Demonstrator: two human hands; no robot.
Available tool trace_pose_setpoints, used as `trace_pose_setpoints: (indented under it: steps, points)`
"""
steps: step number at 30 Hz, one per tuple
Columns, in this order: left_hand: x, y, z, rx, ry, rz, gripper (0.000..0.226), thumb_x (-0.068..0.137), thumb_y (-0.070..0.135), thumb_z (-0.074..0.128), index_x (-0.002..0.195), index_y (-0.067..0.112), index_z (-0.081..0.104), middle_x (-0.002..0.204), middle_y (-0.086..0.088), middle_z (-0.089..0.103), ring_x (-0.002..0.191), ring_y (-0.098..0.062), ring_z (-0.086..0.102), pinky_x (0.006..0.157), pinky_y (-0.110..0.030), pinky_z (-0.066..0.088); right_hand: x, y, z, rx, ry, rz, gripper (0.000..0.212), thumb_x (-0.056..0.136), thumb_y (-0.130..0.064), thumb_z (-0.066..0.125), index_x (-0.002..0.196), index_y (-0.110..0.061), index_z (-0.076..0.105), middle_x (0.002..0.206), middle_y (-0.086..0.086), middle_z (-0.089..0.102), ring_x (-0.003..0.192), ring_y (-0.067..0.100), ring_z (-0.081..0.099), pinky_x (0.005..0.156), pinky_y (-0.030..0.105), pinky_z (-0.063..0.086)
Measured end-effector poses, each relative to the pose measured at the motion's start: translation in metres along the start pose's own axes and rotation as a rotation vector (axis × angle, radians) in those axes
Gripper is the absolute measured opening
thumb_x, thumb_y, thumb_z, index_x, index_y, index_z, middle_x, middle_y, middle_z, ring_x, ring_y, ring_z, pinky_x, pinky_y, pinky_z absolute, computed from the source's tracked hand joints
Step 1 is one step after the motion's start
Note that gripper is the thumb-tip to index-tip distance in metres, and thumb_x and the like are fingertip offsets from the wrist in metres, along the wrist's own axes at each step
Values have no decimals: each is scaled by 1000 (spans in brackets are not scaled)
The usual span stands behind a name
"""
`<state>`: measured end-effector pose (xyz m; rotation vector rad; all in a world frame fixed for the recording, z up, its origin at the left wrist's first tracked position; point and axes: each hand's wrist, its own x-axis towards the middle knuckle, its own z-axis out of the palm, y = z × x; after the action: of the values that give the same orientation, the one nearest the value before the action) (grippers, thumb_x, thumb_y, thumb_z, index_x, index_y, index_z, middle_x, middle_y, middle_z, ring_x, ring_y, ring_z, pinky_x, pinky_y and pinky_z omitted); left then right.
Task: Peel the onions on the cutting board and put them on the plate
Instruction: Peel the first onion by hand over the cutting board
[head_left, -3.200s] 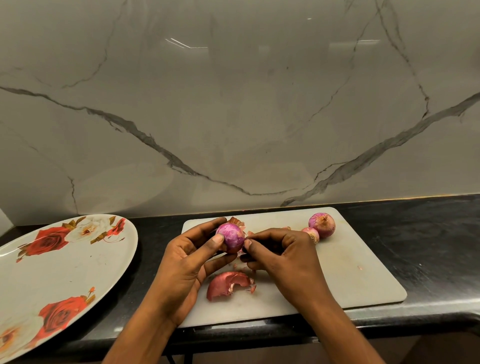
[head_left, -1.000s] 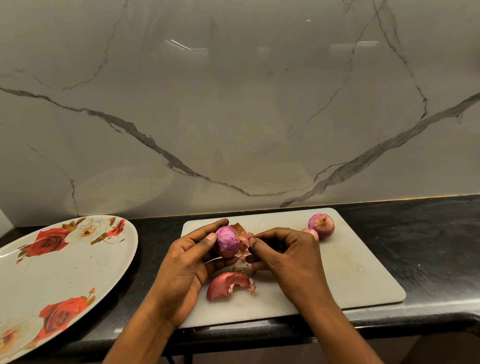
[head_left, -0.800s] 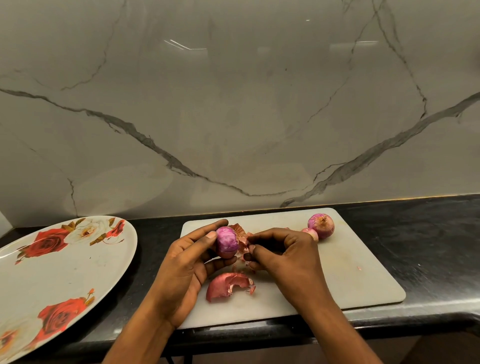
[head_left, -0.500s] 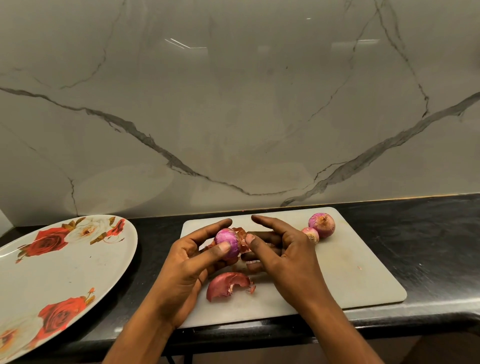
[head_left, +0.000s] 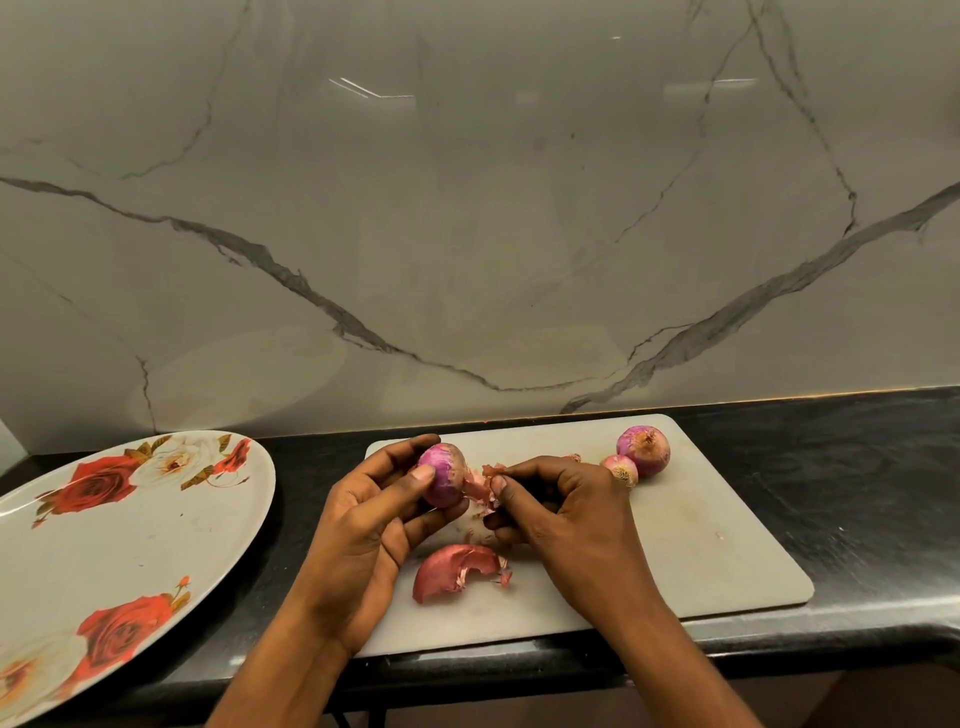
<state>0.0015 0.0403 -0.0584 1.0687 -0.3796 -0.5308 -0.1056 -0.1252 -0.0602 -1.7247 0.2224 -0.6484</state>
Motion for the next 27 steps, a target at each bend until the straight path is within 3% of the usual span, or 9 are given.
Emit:
trace_pose_setpoints:
  steps: [5, 12, 18, 24, 27]
  points:
    - [0, -1, 1, 49, 2, 21, 45, 85, 15, 81, 129, 11, 71, 127, -15, 73, 119, -37, 71, 90, -41, 64, -1, -3, 0, -52, 15, -18, 26, 91, -12, 78, 102, -36, 76, 88, -17, 78, 82, 3, 78, 72, 22, 64]
    - [-2, -2, 5, 124, -7, 30, 43, 86, 12, 70, 129, 12, 72, 125, -13, 75, 117, -34, 73, 91, -42, 64, -2, -7, 1, -110, 12, -111, 22, 90, -31, 80, 109, -41, 78, 100, -28, 77, 97, -7, 73, 81, 17, 61]
    - [-2, -2, 5, 174, -26, 21, 41, 88, 13, 70, 129, 10, 73, 127, -11, 75, 116, -34, 73, 92, -45, 64, -4, -12, 0, -66, -39, -167, 33, 88, -19, 83, 107, -45, 74, 97, -32, 76, 96, -7, 74, 81, 12, 58]
    - [-1, -3, 3, 192, -42, 11, 39, 89, 12, 71, 127, 8, 74, 127, -14, 75, 115, -35, 73, 88, -40, 65, -3, -11, -3, -46, -42, -157, 24, 89, -18, 82, 103, -38, 80, 91, -18, 81, 88, 3, 78, 79, 24, 63]
    - [-1, -2, 3, 169, -55, -7, 38, 91, 10, 68, 128, 5, 73, 127, -16, 74, 114, -38, 73, 85, -39, 66, -2, -12, -3, -55, -18, -153, 32, 90, -15, 78, 88, -46, 79, 79, -12, 80, 75, 12, 78, 73, 38, 66]
